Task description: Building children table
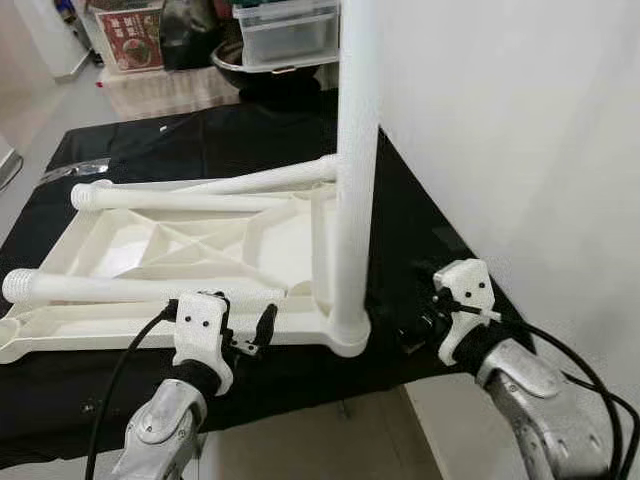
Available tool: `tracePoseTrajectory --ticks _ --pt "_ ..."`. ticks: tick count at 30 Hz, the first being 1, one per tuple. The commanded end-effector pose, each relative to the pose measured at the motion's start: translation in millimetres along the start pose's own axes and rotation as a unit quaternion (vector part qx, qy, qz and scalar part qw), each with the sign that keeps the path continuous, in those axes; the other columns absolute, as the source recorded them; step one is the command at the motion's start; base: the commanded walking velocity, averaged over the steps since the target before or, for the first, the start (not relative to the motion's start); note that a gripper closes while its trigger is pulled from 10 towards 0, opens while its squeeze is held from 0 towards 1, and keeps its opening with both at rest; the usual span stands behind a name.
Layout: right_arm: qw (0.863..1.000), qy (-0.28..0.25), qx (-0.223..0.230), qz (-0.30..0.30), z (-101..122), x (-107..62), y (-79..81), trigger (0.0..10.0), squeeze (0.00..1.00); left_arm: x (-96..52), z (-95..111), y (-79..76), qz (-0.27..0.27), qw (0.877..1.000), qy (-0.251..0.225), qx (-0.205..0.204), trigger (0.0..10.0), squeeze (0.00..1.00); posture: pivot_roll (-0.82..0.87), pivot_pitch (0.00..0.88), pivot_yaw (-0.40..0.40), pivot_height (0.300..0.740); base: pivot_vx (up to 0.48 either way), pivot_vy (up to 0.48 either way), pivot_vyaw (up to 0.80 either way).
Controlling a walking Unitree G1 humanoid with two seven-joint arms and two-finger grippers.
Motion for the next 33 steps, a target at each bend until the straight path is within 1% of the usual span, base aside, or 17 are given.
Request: tracePoseTrajectory --ticks 1,3,6,7,9,11,12,14,15,18,24,25,26,30,31,32,33 --pt "0.997 -0.007 -0.002 0.082 8.3 4.3 5.3 10.0 0.0 -7.4 0.7 -4.8 -0.025 1.0 0.006 -0.004 10.0 0.0 -0.04 0.129 0.005 0.74 0.0 0.0 0.0" --pt "0.995 -0.003 -0.006 0.096 9.8 4.1 3.4 10.0 0.0 -9.8 0.6 -5.5 -0.028 1.0 0.007 -0.006 10.0 0.0 -0.04 0.129 0.005 0.74 0.0 0.0 0.0" --pt "0.984 0.001 -0.008 0.176 20.3 7.6 5.1 10.0 0.0 -21.8 -0.3 -6.9 -0.037 0.999 0.016 -0.022 10.0 0.0 -0.01 0.152 -0.005 0.74 0.0 0.0 0.0" --pt "0.984 0.001 -0.008 0.176 20.3 7.6 5.1 10.0 0.0 -21.8 -0.3 -6.9 -0.037 0.999 0.016 -0.022 10.0 0.0 -0.01 0.152 -0.005 0.74 0.0 0.0 0.0" --pt "0.977 0.013 -0.014 0.213 21.7 7.9 8.2 10.0 0.0 -26.8 -0.5 -7.4 -0.04 0.999 0.019 -0.025 10.0 0.0 0.0 0.156 -0.009 0.74 0.0 0.0 0.0" --pt "0.965 0.02 -0.01 0.261 24.3 6.0 13.9 10.0 0.0 -32.2 0.0 -9.1 -0.046 0.998 0.021 -0.028 10.0 0.0 0.01 0.171 -0.018 0.74 0.0 0.0 0.0" --pt "0.965 0.02 -0.01 0.261 24.3 6.0 13.9 10.0 0.0 -32.2 0.0 -9.1 -0.046 0.998 0.021 -0.028 10.0 0.0 0.01 0.171 -0.018 0.74 0.0 0.0 0.0" --pt "0.952 0.021 0.0 0.305 27.6 5.2 23.3 10.0 0.0 -37.5 -0.1 -9.8 -0.049 0.998 0.024 -0.026 10.0 0.0 0.01 0.177 -0.02 0.74 0.0 0.0 0.0" --pt "0.952 0.021 0.0 0.305 27.6 5.2 23.3 10.0 0.0 -37.5 -0.1 -9.8 -0.049 0.998 0.024 -0.026 10.0 0.0 0.01 0.177 -0.02 0.74 0.0 0.0 0.0" --pt "0.937 0.021 0.006 0.35 29.5 3.9 38.1 10.0 0.0 -43.7 -3.3 -8.1 -0.048 0.998 0.035 -0.015 10.0 0.0 0.02 0.184 -0.021 0.74 0.0 0.0 0.0" --pt "0.937 0.007 0.021 0.348 32.3 2.6 42.5 10.0 0.0 -46.8 -3.1 -7.9 -0.05 0.998 0.039 -0.016 10.0 0.0 0.01 0.186 -0.018 0.74 0.0 0.0 0.0" --pt "0.944 -0.02 0.033 0.328 38.4 7.3 49.4 10.0 0.0 -48.1 -4.2 -7.8 -0.051 0.998 0.041 -0.015 10.0 0.0 0.01 0.188 -0.018 0.74 0.0 0.0 0.0" --pt "0.944 -0.02 0.033 0.328 38.4 7.3 49.4 10.0 0.0 -48.1 -4.2 -7.8 -0.051 0.998 0.041 -0.015 10.0 0.0 0.01 0.188 -0.018 0.74 0.0 0.0 0.0" --pt "0.954 -0.037 0.038 0.296 40.3 14.0 54.1 10.0 0.0 -48.2 -5.6 -7.9 -0.05 0.998 0.043 -0.011 10.0 0.0 0.01 0.186 -0.015 0.74 0.0 0.0 0.0" --pt "0.959 -0.039 0.038 0.277 38.7 16.6 53.3 6.9 0.0 -47.7 -5.9 -7.7 -0.049 0.998 0.043 -0.009 10.0 0.0 0.0 0.179 -0.008 0.74 0.0 0.0 0.0" --pt "0.964 -0.04 0.039 0.261 37.6 18.1 52.3 5.0 0.0 -47.4 -6.1 -7.7 -0.048 0.998 0.043 -0.008 10.0 0.0 0.0 0.179 -0.008 0.74 0.0 0.0 0.0" --pt "0.964 -0.04 0.039 0.261 37.6 18.1 52.3 5.0 0.0 -47.4 -6.1 -7.7 -0.048 0.998 0.043 -0.008 10.0 0.0 0.0 0.179 -0.008 0.74 0.0 0.0 0.0"
Point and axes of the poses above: a point about 5 cm out from each wrist's last joint towards the gripper, its own x axis pointing out of the wrist towards the gripper, its own z axis along the axis of the wrist's last joint, y = z × x, the point moved 2 cm from there along x, pointing out of the wrist towards the gripper, and after that the axes turned 1 degree about -x, right-handed, at the moved point
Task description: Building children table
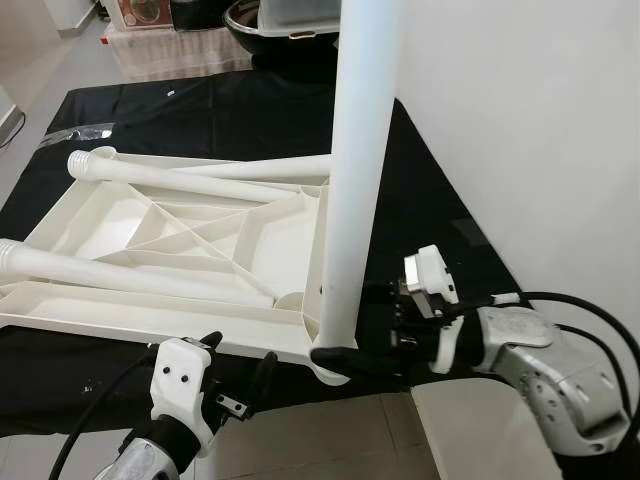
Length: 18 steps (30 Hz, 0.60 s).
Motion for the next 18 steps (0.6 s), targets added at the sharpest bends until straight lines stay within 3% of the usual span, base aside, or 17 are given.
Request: tracePoseTrajectory --ticks 1,10,13,14,15,16,17,18 --pt "1.0 0.004 -0.005 -0.023 -3.4 -0.1 0.0 0.0 0.0 -1.2 -3.7 -0.2 -0.001 1.0 0.009 0.006 10.0 0.0 0.0 0.173 -0.004 0.74 0.0 0.0 0.0" --pt "0.999 0.027 -0.004 -0.021 -8.3 -7.4 9.8 0.0 0.0 2.3 -4.5 0.5 -0.009 1.0 0.008 0.007 10.0 0.0 -0.02 0.156 0.003 0.74 0.0 0.0 0.0" --pt "0.997 0.049 -0.019 -0.049 -12.5 -9.2 7.7 0.0 0.0 4.9 -3.8 -0.2 -0.013 1.0 0.006 0.008 10.0 0.0 -0.02 0.151 0.005 0.74 0.0 0.0 0.0" --pt "0.996 0.06 -0.028 -0.064 -14.5 -10.4 5.4 0.0 0.0 5.9 -3.3 -0.5 -0.014 1.0 0.004 0.008 10.0 0.0 -0.02 0.151 0.005 0.74 0.0 0.0 0.0" --pt "0.988 0.081 -0.04 -0.125 -18.0 -15.2 -7.7 0.0 0.0 7.9 -1.2 -0.9 -0.017 1.0 0.0 0.012 10.0 0.0 -0.02 0.148 0.001 0.74 0.0 0.0 0.0" --pt "0.988 0.081 -0.04 -0.125 -18.0 -15.2 -7.7 0.0 0.0 7.9 -1.2 -0.9 -0.017 1.0 0.0 0.012 10.0 0.0 -0.02 0.148 0.001 0.74 0.0 0.0 0.0" --pt "0.973 0.102 -0.044 -0.202 -21.2 -23.2 -23.8 0.0 0.0 10.1 1.5 -0.7 -0.018 1.0 -0.005 0.013 10.0 0.0 -0.02 0.148 0.002 0.74 0.0 0.0 0.0" --pt "0.95 0.12 -0.052 -0.284 -23.0 -33.2 -40.1 0.0 0.0 12.2 4.2 -0.4 -0.019 1.0 -0.009 0.014 10.0 0.0 -0.03 0.15 0.004 0.74 0.0 0.0 0.0"
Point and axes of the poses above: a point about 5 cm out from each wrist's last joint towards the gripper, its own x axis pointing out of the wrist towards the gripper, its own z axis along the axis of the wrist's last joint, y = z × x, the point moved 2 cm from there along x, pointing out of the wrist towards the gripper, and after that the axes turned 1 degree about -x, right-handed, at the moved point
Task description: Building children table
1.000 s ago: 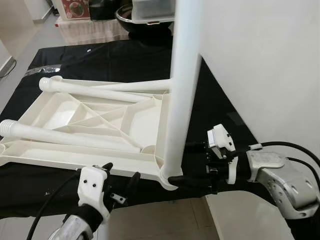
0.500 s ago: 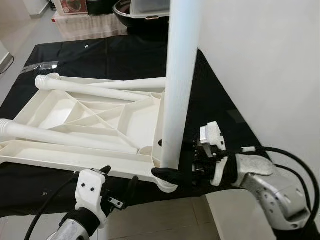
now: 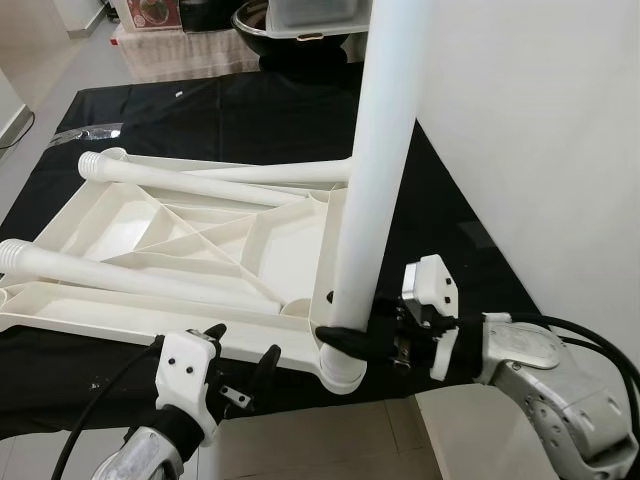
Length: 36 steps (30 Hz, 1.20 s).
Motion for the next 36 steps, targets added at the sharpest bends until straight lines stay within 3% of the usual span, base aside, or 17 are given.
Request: tracePoseTrajectory --ticks 1,2,3,5,6,11,13,16,18,19,20,21,23,30,31,32,36 --pt "0.988 0.072 0.0 -0.139 -22.1 -12.2 -31.6 0.0 0.0 -0.7 -4.8 -0.1 -0.004 1.0 0.013 0.003 10.0 0.0 -0.03 0.15 0.004 0.74 0.0 0.0 0.0" --pt "0.942 0.118 -0.021 -0.313 -28.8 -28.2 -62.5 0.0 0.0 2.9 -1.0 0.5 -0.007 1.0 0.007 0.0 10.0 0.0 -0.04 0.154 0.011 0.74 0.0 0.0 0.0" --pt "0.942 0.118 -0.021 -0.313 -28.8 -28.2 -62.5 0.0 0.0 2.9 -1.0 0.5 -0.007 1.0 0.007 0.0 10.0 0.0 -0.04 0.154 0.011 0.74 0.0 0.0 0.0" --pt "0.884 0.145 -0.028 -0.443 -31.0 -45.1 -76.0 0.0 0.0 5.7 0.4 0.6 -0.011 1.0 0.004 -0.004 10.0 0.0 -0.05 0.155 0.018 0.74 0.0 0.0 0.0" --pt "0.877 0.14 -0.026 -0.459 -29.9 -39.4 -70.6 0.0 0.0 8.0 0.1 -0.4 -0.014 1.0 0.003 -0.006 10.0 0.0 -0.05 0.154 0.023 0.74 0.0 0.0 0.0" --pt "0.885 0.121 -0.013 -0.45 -26.4 -21.7 -58.1 0.0 0.0 11.4 -1.1 -3.0 -0.022 1.0 0.005 -0.009 10.0 0.0 -0.05 0.152 0.023 0.74 0.0 0.0 0.0" --pt "0.904 0.092 0.017 -0.417 -19.7 1.8 -48.3 0.0 0.0 12.5 -3.9 -8.2 -0.039 0.999 0.012 -0.015 10.0 0.0 -0.04 0.154 0.021 0.74 0.0 0.0 0.0" --pt "0.916 0.075 0.037 -0.392 -13.1 17.4 -42.2 0.0 0.0 10.7 -8.6 -12.2 -0.052 0.998 0.023 -0.017 10.0 0.0 -0.04 0.157 0.019 0.74 0.0 0.0 0.0" --pt "0.939 0.048 0.049 -0.338 -2.3 33.9 -31.7 0.0 0.0 8.4 -12.5 -16.0 -0.06 0.998 0.031 -0.013 10.0 0.0 -0.04 0.16 0.013 0.74 0.0 0.0 0.0" --pt "0.947 0.031 0.044 -0.317 4.9 39.3 -28.9 10.0 0.0 8.1 -12.9 -17.0 -0.062 0.998 0.031 -0.014 10.0 0.0 -0.04 0.163 0.012 0.74 0.0 0.0 0.0" --pt "0.951 0.022 0.039 -0.307 9.3 41.7 -27.5 10.0 0.0 8.1 -12.6 -17.3 -0.062 0.998 0.03 -0.015 10.0 0.0 -0.04 0.166 0.011 0.74 0.0 0.0 0.0" --pt "0.961 -0.004 0.041 -0.275 16.9 44.3 -25.1 10.0 0.97 8.2 -11.7 -18.6 -0.065 0.997 0.026 -0.016 10.0 0.0 -0.03 0.17 0.008 0.74 0.0 0.0 0.0" --pt "0.973 -0.03 0.035 -0.228 26.0 47.1 -21.9 10.0 1.0 8.8 -10.9 -20.3 -0.069 0.997 0.021 -0.017 10.0 0.0 -0.03 0.17 0.008 0.74 0.0 0.0 0.0" --pt "0.986 -0.064 0.014 -0.152 41.3 44.0 -25.5 10.0 1.0 6.8 -7.9 -27.5 -0.082 0.996 0.01 -0.013 10.0 0.0 -0.02 0.187 -0.004 0.74 0.0 0.0 0.0" --pt "0.992 -0.067 -0.004 -0.108 45.3 41.0 -28.3 10.0 0.46 6.1 -7.1 -29.5 -0.085 0.996 0.006 -0.015 10.0 0.0 -0.01 0.194 -0.009 0.74 0.0 0.0 0.0" --pt "0.995 -0.065 -0.02 -0.077 47.7 38.1 -31.4 10.0 0.0 5.6 -6.3 -31.4 -0.088 0.996 0.001 -0.017 10.0 0.0 -0.01 0.197 -0.011 0.74 0.0 0.0 0.0" --pt "0.998 -0.055 -0.031 -0.009 48.1 33.0 -36.5 10.0 0.0 4.2 -3.9 -35.7 -0.096 0.995 -0.008 -0.022 10.0 0.0 0.0 0.208 -0.017 0.74 0.0 0.0 0.0"
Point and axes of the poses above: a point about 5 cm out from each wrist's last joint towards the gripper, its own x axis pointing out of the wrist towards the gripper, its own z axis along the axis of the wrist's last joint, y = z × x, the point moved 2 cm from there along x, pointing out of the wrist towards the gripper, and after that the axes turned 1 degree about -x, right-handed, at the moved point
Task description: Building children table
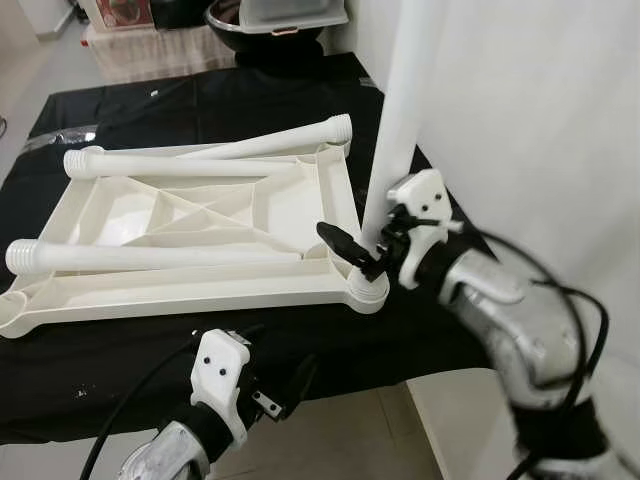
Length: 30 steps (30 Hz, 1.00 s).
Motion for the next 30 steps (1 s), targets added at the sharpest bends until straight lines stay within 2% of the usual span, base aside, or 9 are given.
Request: tracePoseTrajectory --ticks 1,7,9,19,24,25,27,28,30 --pt "0.998 -0.008 0.01 0.055 -1.1 5.1 12.2 10.0 0.0 -1.2 3.3 -3.9 -0.008 1.0 -0.009 0.003 10.0 0.0 0.0 0.208 -0.017 0.74 0.0 0.0 0.0" --pt "0.988 0.011 0.019 0.155 -2.6 -1.3 -1.4 9.1 0.0 -5.5 7.8 -9.5 -0.007 1.0 -0.023 0.002 10.0 0.0 0.01 0.23 -0.035 0.74 0.0 0.0 0.0" --pt "0.985 0.017 0.021 0.171 -4.8 -3.5 -6.7 0.0 0.0 -7.0 9.6 -9.9 -0.001 1.0 -0.027 0.004 10.0 0.0 0.02 0.235 -0.039 0.74 0.0 0.0 0.0" --pt "0.982 0.049 0.035 0.18 -30.8 -10.8 -1.2 0.0 0.0 -8.5 11.7 -9.9 0.009 0.999 -0.035 0.014 10.0 0.0 0.02 0.214 -0.05 0.74 0.0 0.0 0.0" --pt "0.988 0.125 0.066 -0.057 -73.4 -12.2 -12.6 0.0 0.0 -10.3 10.9 -8.0 0.018 0.999 -0.037 0.017 10.0 0.0 0.03 0.197 -0.069 0.74 0.0 0.0 0.0" --pt "0.903 0.205 0.07 -0.37 -98.8 -45.0 -25.4 0.0 0.0 -10.7 9.9 -6.2 0.021 0.999 -0.036 0.018 10.0 0.0 0.02 0.191 -0.072 0.74 0.0 0.0 0.0" --pt "0.844 0.239 0.065 -0.477 -105.7 -67.1 -26.4 0.0 0.0 -10.8 9.6 -5.5 0.023 0.999 -0.036 0.019 10.0 0.0 0.02 0.191 -0.072 0.74 0.0 0.0 0.0" --pt "0.844 0.239 0.065 -0.477 -105.7 -67.1 -26.4 0.0 0.0 -10.8 9.6 -5.5 0.023 0.999 -0.036 0.019 10.0 0.0 0.02 0.191 -0.072 0.74 0.0 0.0 0.0" --pt "0.891 0.223 0.089 -0.385 -105.6 -56.2 6.0 0.0 0.0 -10.8 9.7 -5.5 0.024 0.999 -0.036 0.018 10.0 0.0 0.02 0.191 -0.072 0.74 0.0 0.0 0.0"
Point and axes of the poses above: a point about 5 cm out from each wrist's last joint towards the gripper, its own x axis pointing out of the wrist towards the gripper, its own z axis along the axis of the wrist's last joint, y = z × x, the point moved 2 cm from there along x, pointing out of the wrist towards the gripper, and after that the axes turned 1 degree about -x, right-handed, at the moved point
